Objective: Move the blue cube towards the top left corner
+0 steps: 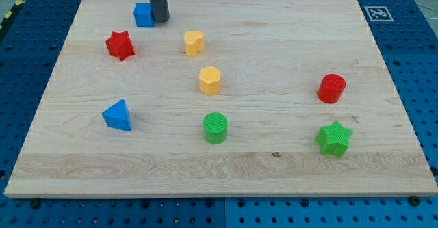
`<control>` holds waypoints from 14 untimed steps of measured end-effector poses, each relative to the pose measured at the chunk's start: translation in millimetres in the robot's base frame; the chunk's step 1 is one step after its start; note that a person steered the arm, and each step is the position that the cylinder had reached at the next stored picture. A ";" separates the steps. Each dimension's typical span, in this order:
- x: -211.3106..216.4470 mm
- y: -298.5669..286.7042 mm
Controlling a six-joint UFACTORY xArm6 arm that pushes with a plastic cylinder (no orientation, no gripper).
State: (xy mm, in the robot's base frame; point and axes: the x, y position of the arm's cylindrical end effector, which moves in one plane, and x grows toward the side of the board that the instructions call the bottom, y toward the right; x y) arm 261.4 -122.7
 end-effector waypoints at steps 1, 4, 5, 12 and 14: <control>0.3 5.6; -0.5 -2.7; -16.9 -19.6; 19.7 -33.0; 23.9 -41.3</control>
State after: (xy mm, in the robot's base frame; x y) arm 285.4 -164.0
